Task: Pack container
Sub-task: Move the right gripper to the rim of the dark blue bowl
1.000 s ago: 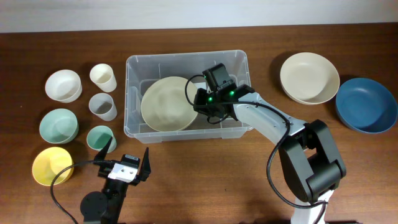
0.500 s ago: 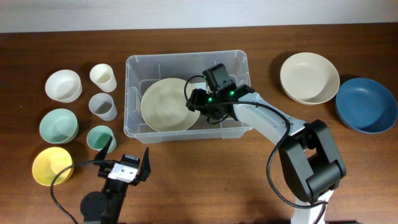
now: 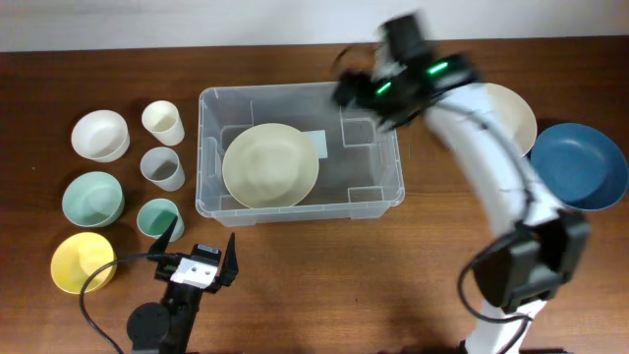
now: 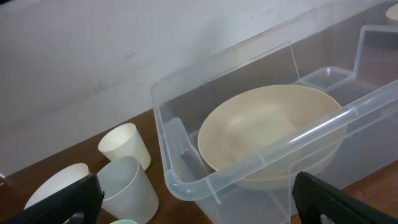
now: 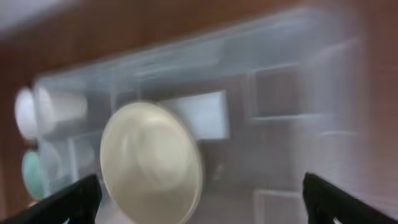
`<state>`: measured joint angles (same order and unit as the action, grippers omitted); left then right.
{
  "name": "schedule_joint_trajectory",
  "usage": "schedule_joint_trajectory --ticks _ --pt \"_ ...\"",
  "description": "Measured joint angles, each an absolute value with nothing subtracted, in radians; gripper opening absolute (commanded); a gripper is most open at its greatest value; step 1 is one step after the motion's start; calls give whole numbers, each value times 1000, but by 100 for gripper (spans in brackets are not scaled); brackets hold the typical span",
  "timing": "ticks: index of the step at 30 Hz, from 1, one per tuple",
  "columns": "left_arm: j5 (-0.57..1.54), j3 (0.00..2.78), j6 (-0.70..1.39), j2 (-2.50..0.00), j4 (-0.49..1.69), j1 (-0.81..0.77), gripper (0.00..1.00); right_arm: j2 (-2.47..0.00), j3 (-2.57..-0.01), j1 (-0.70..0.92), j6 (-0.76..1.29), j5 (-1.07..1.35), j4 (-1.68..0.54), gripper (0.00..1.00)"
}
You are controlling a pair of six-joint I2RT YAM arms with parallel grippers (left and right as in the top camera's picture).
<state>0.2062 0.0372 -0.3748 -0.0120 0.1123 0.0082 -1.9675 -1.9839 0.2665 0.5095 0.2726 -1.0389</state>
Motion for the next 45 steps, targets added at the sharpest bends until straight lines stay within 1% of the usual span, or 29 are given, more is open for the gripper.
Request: schedule_joint_trajectory --ticks 2,5,10,13,18,25,28,31,45 --pt "206 37 -375 -12 113 8 99 -1952 -2099 169 496 255 -1131 99" --pt "206 37 -375 -12 113 8 99 -1924 -2200 -1 490 244 -1196 99" --pt "206 37 -375 -12 113 8 99 -1914 -2219 -247 482 240 -1280 99" --pt "206 37 -375 -12 113 8 99 -1928 -2192 -351 469 241 -1334 99" --pt "206 37 -375 -12 113 8 99 -1966 -2081 -507 516 245 -1339 99" --pt "206 37 -375 -12 113 8 99 -1987 -1878 -714 617 244 -1253 99" --pt "206 37 -375 -12 113 8 99 -1987 -1805 -772 639 240 -1203 99" --pt "206 37 -375 -12 113 8 99 -1987 -1737 -794 652 229 -1144 99" --pt "206 37 -375 -12 113 8 99 -1987 -1499 -798 658 160 -885 99"
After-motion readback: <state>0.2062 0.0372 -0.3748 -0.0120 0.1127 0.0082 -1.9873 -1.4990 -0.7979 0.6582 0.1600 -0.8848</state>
